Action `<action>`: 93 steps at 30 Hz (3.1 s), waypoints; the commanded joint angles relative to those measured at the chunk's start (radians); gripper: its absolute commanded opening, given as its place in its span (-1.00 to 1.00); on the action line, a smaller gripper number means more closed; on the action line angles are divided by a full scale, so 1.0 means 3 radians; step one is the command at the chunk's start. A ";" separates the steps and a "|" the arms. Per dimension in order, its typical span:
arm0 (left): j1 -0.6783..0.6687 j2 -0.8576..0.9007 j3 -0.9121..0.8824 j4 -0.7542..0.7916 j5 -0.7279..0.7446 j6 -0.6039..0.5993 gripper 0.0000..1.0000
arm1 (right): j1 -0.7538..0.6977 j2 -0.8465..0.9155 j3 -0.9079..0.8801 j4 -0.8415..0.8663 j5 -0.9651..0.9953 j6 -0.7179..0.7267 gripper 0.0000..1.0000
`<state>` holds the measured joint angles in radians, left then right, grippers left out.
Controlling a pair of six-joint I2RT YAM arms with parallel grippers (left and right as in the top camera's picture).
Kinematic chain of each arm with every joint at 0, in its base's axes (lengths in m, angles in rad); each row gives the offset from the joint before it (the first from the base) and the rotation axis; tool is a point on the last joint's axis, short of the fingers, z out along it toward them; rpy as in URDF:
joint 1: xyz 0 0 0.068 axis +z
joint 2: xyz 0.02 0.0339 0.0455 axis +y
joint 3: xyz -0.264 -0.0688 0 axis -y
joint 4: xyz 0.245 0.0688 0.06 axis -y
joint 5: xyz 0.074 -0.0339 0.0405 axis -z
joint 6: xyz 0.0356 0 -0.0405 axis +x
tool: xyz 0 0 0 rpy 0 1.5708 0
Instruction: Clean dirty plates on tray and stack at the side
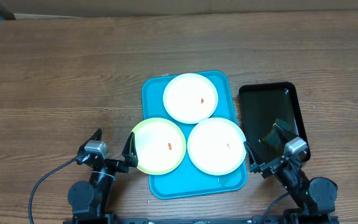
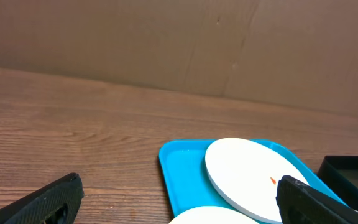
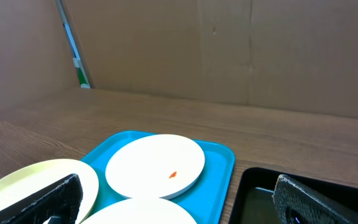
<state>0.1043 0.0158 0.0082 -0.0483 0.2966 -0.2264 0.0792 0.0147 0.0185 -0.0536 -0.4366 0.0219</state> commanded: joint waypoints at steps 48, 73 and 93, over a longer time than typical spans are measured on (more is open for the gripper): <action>-0.0022 -0.0011 -0.0011 0.0015 -0.0019 0.0046 0.99 | 0.0017 -0.0039 -0.0036 0.0011 0.0047 -0.0013 1.00; -0.0023 0.0031 0.0432 0.0713 0.1002 -0.0252 1.00 | 0.0017 0.0018 0.0539 -0.0121 -0.0420 0.0628 1.00; -0.0024 0.3386 0.4490 -0.3199 0.1385 0.0484 1.00 | 0.0017 0.3395 0.4608 -0.3400 0.0259 0.0440 1.00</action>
<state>0.1043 0.9394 1.2488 -0.9371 0.6964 -0.1970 0.0795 0.9554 1.3338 -1.0431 -0.3859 0.1562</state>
